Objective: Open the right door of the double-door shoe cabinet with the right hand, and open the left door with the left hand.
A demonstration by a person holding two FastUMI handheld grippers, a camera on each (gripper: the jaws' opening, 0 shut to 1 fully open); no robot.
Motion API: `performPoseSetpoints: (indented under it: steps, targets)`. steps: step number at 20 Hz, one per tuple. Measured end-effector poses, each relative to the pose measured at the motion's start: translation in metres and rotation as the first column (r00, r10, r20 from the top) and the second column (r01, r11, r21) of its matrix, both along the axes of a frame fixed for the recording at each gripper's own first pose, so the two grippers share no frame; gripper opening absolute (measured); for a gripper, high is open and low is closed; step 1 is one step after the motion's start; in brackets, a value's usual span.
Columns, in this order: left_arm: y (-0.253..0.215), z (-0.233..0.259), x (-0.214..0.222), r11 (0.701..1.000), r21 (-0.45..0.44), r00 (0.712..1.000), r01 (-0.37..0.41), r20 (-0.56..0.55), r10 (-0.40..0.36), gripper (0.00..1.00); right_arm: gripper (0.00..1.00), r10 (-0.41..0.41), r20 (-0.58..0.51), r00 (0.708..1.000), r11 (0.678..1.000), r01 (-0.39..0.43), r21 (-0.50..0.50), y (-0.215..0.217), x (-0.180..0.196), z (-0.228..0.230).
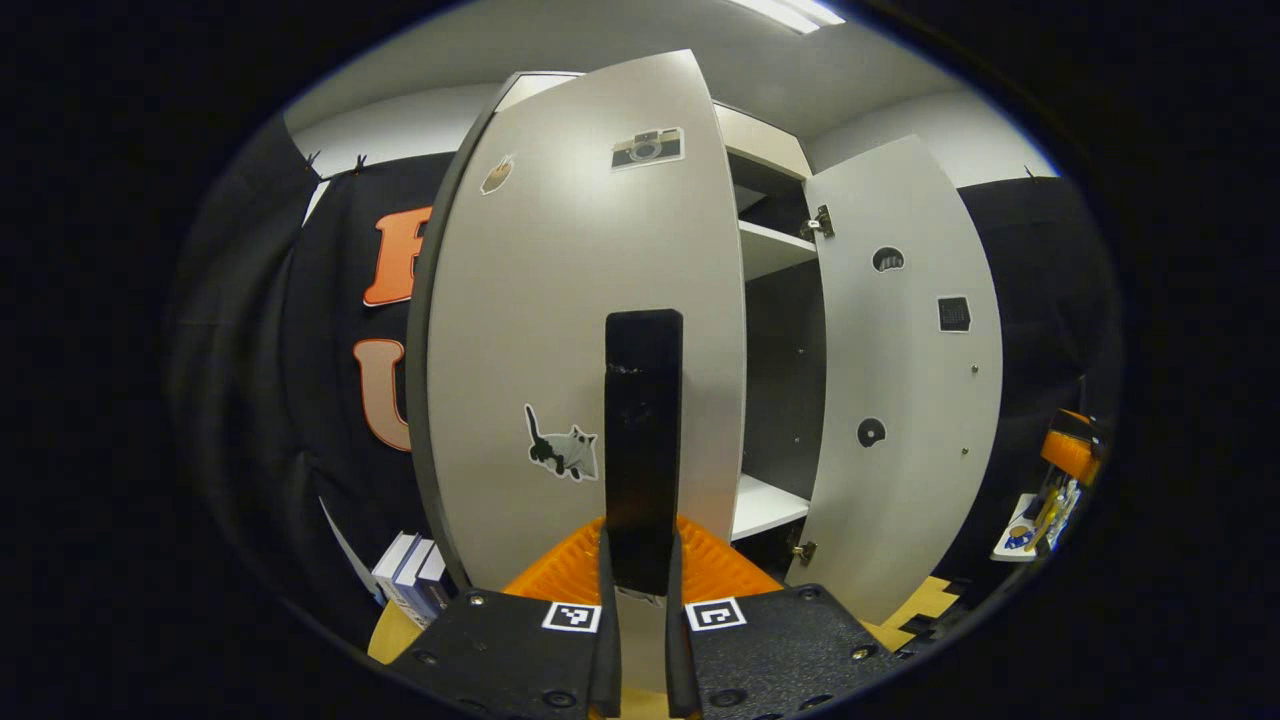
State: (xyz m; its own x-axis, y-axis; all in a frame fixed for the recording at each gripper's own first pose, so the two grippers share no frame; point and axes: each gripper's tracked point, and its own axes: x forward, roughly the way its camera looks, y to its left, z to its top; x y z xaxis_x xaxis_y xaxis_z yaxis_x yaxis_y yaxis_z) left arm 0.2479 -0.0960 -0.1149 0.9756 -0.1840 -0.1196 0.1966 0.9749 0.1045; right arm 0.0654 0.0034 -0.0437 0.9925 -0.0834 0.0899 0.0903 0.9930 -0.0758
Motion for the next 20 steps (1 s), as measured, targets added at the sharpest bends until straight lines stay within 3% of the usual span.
performPoseSetpoints:
  steps: [13,18,20]
  targets:
    - [-0.003,0.003,-0.006,0.997,-0.066,0.999,0.04,0.017,-0.039,0.18,1.0,0.013,-0.004,1.0,1.0,-0.013,0.013,0.017,-0.009,-0.002]
    - [0.025,0.005,-0.012,0.999,0.048,1.0,-0.022,0.022,0.021,0.25,1.0,0.015,-0.004,1.0,1.0,-0.015,0.0,0.023,-0.006,-0.004]
    - [0.041,-0.004,-0.02,0.992,0.118,0.998,-0.053,-0.013,0.055,0.22,1.0,0.017,0.003,1.0,1.0,-0.017,-0.003,0.028,-0.003,-0.004]
